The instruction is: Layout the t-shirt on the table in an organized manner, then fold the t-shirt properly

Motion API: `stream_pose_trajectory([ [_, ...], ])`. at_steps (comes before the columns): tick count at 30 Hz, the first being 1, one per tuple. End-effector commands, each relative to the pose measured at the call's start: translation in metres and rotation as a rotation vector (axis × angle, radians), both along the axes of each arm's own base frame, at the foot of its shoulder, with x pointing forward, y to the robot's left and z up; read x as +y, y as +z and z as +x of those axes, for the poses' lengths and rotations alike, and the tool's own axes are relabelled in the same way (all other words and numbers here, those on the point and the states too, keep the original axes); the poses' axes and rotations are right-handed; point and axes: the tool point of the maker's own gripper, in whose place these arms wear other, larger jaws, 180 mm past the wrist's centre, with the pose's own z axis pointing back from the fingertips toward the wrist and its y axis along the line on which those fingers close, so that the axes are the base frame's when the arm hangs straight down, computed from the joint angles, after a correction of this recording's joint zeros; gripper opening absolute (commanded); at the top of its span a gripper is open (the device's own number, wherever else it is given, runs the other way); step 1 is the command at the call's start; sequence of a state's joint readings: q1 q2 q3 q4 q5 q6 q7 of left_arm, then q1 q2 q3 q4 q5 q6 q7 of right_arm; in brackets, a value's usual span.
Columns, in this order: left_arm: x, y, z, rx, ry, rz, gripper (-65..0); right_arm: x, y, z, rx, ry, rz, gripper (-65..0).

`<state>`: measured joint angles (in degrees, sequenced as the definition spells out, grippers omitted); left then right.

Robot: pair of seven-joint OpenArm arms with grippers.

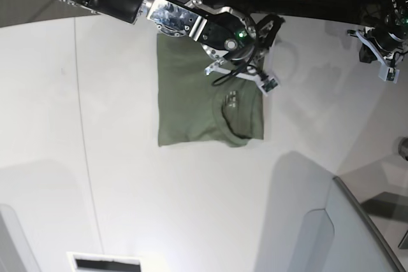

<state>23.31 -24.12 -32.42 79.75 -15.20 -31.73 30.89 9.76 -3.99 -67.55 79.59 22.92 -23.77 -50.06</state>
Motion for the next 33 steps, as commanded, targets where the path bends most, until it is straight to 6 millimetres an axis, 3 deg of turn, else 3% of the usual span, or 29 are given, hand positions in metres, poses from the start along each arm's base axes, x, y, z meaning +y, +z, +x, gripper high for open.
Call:
stream_pose_trajectory([
  [1,0.007,0.012,0.008,-0.034,-0.009,0.019,-65.0,0.011,0.011,0.001,-0.014,0.029,0.037,-64.8],
  [5,0.007,0.012,0.009,-0.034,-0.010,0.020,-65.0,0.017,0.012,-0.006,-0.017,0.106,0.053,-64.8],
  [16,0.007,0.012,0.009,-0.034,-0.010,0.020,-65.0,0.012,-0.007,-0.008,0.016,0.094,0.002,-63.9],
  [18,0.007,0.012,0.009,-0.034,-0.010,0.020,-65.0,0.010,-0.014,-0.009,0.027,0.092,-0.017,-58.5],
  [22,0.007,0.012,0.009,-0.034,-0.010,0.021,-65.0,0.013,-0.013,-0.011,0.031,0.099,-0.017,-33.8],
  [24,0.007,0.012,0.009,-0.034,-0.010,0.021,-65.0,0.017,-0.005,-0.009,0.020,0.100,0.006,-30.2],
  [29,-0.002,0.020,0.021,-0.049,-0.024,0.012,-65.0,0.025,0.055,0.012,-0.102,0.105,0.158,-38.6],
  [31,-0.030,0.023,0.031,-0.034,-0.089,-0.043,-65.0,0.013,0.075,0.033,-0.140,0.043,0.207,-37.5],
  [33,-0.058,0.029,0.036,-0.029,-0.190,-0.116,-65.0,-0.004,0.081,0.052,-0.146,-0.046,0.226,-34.5],
])
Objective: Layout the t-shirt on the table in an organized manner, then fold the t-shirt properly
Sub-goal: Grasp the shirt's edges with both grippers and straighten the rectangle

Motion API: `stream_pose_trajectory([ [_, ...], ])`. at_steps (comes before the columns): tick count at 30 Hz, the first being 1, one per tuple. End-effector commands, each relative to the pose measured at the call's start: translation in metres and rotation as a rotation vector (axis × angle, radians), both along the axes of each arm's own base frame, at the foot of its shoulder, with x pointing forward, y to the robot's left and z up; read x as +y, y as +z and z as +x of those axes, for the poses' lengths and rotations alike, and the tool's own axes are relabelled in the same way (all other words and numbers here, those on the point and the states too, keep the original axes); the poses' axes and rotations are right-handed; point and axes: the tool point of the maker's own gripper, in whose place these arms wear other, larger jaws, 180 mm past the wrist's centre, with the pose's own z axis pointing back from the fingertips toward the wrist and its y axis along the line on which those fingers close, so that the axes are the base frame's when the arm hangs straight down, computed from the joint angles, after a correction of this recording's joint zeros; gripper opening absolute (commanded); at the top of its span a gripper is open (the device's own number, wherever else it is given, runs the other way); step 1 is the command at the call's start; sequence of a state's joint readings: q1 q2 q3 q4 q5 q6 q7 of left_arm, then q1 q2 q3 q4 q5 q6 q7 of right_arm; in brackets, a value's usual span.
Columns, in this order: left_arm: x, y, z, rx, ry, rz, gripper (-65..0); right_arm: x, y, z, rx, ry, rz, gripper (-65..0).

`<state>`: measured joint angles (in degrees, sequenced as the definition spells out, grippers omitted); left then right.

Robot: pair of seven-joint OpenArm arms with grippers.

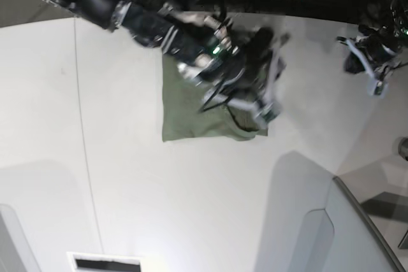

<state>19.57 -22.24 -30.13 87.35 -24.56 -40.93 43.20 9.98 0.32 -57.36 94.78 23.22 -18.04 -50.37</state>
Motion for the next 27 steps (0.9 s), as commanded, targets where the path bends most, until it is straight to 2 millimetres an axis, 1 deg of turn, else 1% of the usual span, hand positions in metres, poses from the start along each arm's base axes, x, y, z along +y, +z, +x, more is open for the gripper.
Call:
stream_pose_trajectory([
  [1,0.003,0.012,0.009,-0.028,0.004,0.002,-65.0,-0.004,0.008,0.007,-0.005,-0.041,0.032,-33.2],
  [2,-0.003,0.013,0.010,-0.031,0.008,-0.033,-65.0,-0.011,0.009,0.013,0.000,-0.076,0.041,-32.4],
  [3,-0.011,0.017,0.016,-0.053,0.014,-0.080,-65.0,-0.021,0.007,0.018,0.009,-0.115,0.046,-31.7],
  [4,-0.024,0.018,0.020,-0.070,0.013,-0.129,-65.0,-0.033,0.005,0.021,0.017,-0.150,0.045,-31.5],
  [5,-0.033,0.017,0.022,-0.078,0.010,-0.168,-63.4,-0.041,0.004,0.023,0.019,-0.176,0.047,-31.7],
  [6,-0.039,0.016,0.022,-0.076,0.004,-0.189,-52.8,-0.049,0.005,0.025,0.019,-0.196,0.049,-31.7],
  [7,-0.049,0.014,0.023,-0.075,-0.008,-0.219,-40.6,-0.057,0.002,0.024,0.023,-0.215,0.045,-31.7],
  [8,-0.059,0.009,0.021,-0.066,-0.013,-0.251,-29.9,-0.064,0.000,0.024,0.026,-0.231,0.039,-31.8],
  [9,-0.066,0.006,0.020,-0.058,-0.017,-0.276,-20.6,-0.071,-0.004,0.024,0.032,-0.249,0.033,-32.0],
  [10,-0.074,0.001,0.018,-0.046,-0.014,-0.308,-12.2,-0.077,-0.007,0.023,0.041,-0.264,0.028,-32.0],
  [11,-0.083,-0.003,0.018,-0.037,-0.021,-0.336,-6.3,-0.080,-0.010,0.022,0.050,-0.278,0.028,-32.1],
  [12,-0.092,-0.007,0.022,-0.037,-0.028,-0.364,-2.1,-0.084,-0.013,0.021,0.060,-0.292,0.025,-32.1],
  [13,-0.100,-0.011,0.024,-0.035,-0.028,-0.387,-0.8,-0.088,-0.016,0.019,0.069,-0.305,0.018,-32.1],
  [14,-0.106,-0.016,0.027,-0.034,-0.021,-0.413,-1.0,-0.094,-0.020,0.018,0.075,-0.312,0.008,-32.1],
  [15,-0.111,-0.024,0.027,-0.025,-0.007,-0.440,-1.5,-0.095,-0.022,0.015,0.080,-0.310,0.001,-32.1],
  [19,-0.126,-0.045,0.034,-0.003,0.049,-0.520,-3.6,-0.103,-0.031,0.007,0.097,-0.310,-0.022,-32.1],
  [23,-0.137,-0.056,0.042,-0.011,0.099,-0.580,-4.9,-0.111,-0.037,0.001,0.109,-0.313,-0.041,-32.3],
  [27,-0.164,-0.065,0.042,0.035,0.050,-0.610,-4.9,-0.113,-0.041,-0.006,0.125,-0.316,-0.048,-32.3],
])
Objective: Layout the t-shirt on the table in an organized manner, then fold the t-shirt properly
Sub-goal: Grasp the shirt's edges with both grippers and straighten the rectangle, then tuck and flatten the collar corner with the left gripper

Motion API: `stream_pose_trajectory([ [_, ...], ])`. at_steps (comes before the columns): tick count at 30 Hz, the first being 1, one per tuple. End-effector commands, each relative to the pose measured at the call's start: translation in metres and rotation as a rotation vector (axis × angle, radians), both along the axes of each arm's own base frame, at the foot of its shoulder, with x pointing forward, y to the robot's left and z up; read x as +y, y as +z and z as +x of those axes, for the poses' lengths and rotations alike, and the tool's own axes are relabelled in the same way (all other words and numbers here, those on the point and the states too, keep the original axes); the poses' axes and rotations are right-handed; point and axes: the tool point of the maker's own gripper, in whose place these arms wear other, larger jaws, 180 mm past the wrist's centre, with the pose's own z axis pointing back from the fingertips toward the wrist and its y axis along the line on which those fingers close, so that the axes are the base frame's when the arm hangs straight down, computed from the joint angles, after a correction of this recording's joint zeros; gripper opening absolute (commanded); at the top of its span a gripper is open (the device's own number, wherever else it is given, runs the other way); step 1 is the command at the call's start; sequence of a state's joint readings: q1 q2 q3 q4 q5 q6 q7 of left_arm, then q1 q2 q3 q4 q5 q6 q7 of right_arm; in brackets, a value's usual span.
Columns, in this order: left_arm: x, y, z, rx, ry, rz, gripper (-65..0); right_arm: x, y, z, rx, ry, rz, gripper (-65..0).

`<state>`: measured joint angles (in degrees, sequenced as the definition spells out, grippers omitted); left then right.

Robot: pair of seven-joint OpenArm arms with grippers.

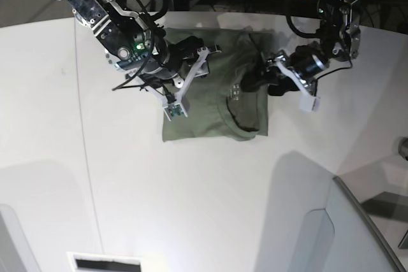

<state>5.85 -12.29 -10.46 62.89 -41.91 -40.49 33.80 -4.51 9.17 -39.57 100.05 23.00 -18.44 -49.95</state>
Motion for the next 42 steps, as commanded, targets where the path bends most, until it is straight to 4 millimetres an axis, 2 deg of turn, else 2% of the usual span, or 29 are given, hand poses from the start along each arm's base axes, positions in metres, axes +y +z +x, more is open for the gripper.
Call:
stream_pose_trajectory([
  [1,-0.006,-0.009,-0.008,0.042,-0.035,0.018,-4.9,0.003,0.008,0.006,-0.029,0.000,0.017,-32.3],
  [5,-0.016,-0.015,-0.010,0.039,-0.017,-0.013,-5.1,0.004,0.007,0.003,-0.024,0.002,0.017,-32.3],
  [8,-0.016,-0.023,-0.017,0.070,-0.010,-0.018,-5.4,0.003,0.006,0.003,-0.019,0.001,0.015,-32.3],
  [10,-0.014,-0.027,-0.020,0.083,-0.002,-0.020,-10.0,0.002,0.006,0.003,-0.019,0.001,0.013,-32.3],
  [13,-0.013,-0.027,-0.017,0.082,0.002,-0.019,-26.3,0.002,0.006,0.003,-0.021,0.000,0.014,-32.3],
  [17,-0.013,-0.026,-0.009,0.078,0.001,-0.022,-54.6,0.002,0.004,-0.001,-0.012,-0.002,0.015,-32.3],
  [19,-0.011,-0.024,-0.001,0.066,-0.002,-0.015,-65.0,0.002,0.003,-0.003,-0.008,-0.002,0.015,-32.3],
  [22,-0.010,-0.027,0.000,0.068,-0.047,0.044,-65.0,-0.004,-0.001,-0.005,-0.004,-0.002,0.001,-32.3],
  [25,-0.009,-0.032,-0.003,0.073,-0.093,0.109,-65.0,-0.003,0.005,-0.002,-0.055,-0.018,0.026,-32.3],
  [30,-0.007,-0.022,0.002,0.024,-0.146,0.178,-65.0,-0.027,0.020,0.014,-0.176,-0.102,0.050,-32.3],
  [35,0.004,-0.016,0.005,0.033,-0.254,0.321,-65.0,-0.065,0.021,0.034,-0.197,-0.234,0.026,-32.3],
  [37,0.007,-0.006,0.015,-0.010,-0.294,0.397,-65.0,-0.072,0.021,0.037,-0.203,-0.253,0.020,-32.3],
  [42,-0.014,-0.012,0.020,-0.047,-0.544,0.592,-65.0,-0.077,0.017,0.033,-0.192,-0.262,0.010,-32.3],
])
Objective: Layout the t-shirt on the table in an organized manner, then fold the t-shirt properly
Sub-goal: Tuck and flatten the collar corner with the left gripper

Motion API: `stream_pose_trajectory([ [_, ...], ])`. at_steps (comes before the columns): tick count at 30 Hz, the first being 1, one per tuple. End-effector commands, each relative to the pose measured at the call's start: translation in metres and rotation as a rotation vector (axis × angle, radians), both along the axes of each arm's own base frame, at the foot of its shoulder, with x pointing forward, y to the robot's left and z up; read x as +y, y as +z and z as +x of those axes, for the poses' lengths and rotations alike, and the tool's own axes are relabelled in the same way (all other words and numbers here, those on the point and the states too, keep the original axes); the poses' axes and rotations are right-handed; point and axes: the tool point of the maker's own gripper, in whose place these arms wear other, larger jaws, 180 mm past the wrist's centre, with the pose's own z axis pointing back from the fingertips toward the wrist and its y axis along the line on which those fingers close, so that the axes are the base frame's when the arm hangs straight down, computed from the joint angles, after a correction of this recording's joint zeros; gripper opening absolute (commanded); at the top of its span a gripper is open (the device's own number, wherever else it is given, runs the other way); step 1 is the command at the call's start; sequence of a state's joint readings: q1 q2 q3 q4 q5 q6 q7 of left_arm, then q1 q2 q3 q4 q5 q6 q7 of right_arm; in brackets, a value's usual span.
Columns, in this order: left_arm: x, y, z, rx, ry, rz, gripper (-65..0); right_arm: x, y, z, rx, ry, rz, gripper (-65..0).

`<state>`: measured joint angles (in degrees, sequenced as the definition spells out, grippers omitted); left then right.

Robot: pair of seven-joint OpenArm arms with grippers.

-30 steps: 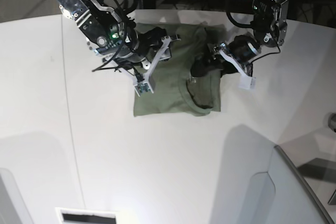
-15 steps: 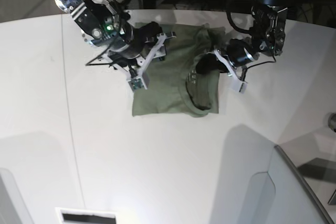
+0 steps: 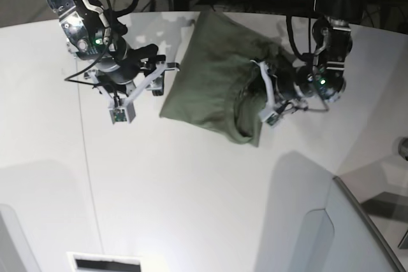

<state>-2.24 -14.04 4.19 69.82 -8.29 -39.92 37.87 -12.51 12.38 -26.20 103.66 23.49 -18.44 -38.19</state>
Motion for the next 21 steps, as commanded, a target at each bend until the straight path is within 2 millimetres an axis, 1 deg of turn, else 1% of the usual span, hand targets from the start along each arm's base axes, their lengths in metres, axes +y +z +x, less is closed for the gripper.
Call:
stream_pose_trajectory([
  [1,-0.007,0.002,0.005,-0.013,-0.053,0.032,-65.0,-0.001,0.009,0.008,-0.041,-0.002,0.002,-32.3],
  [4,-0.015,0.003,0.017,-0.047,-0.175,0.137,-65.0,-0.004,0.000,0.001,-0.015,-0.011,-0.006,-32.3],
  [7,-0.021,0.010,0.036,-0.102,-0.275,0.239,-65.0,-0.026,-0.009,-0.002,0.013,-0.077,-0.023,-32.3],
  [9,-0.024,0.018,0.052,-0.140,-0.331,0.296,-65.0,-0.041,-0.011,-0.002,0.020,-0.120,-0.035,-32.3],
  [11,-0.028,0.020,0.063,-0.156,-0.383,0.341,-65.0,-0.052,-0.013,-0.003,0.023,-0.151,-0.043,-32.3],
  [14,-0.048,0.018,0.070,-0.192,-0.459,0.307,-65.0,-0.068,-0.013,-0.002,0.023,-0.194,-0.055,-32.3],
  [15,-0.061,0.017,0.069,-0.207,-0.491,0.279,-65.0,-0.071,-0.012,-0.001,0.021,-0.204,-0.058,-32.3],
  [16,-0.070,0.016,0.069,-0.213,-0.517,0.261,-65.0,-0.075,-0.013,-0.001,0.023,-0.215,-0.061,-32.3],
  [19,-0.090,0.013,0.065,-0.226,-0.570,0.216,-65.0,-0.087,-0.014,-0.004,0.029,-0.247,-0.071,-32.3],
  [21,-0.108,0.015,0.065,-0.244,-0.603,0.182,-65.0,-0.092,-0.015,-0.005,0.031,-0.261,-0.076,-32.3],
])
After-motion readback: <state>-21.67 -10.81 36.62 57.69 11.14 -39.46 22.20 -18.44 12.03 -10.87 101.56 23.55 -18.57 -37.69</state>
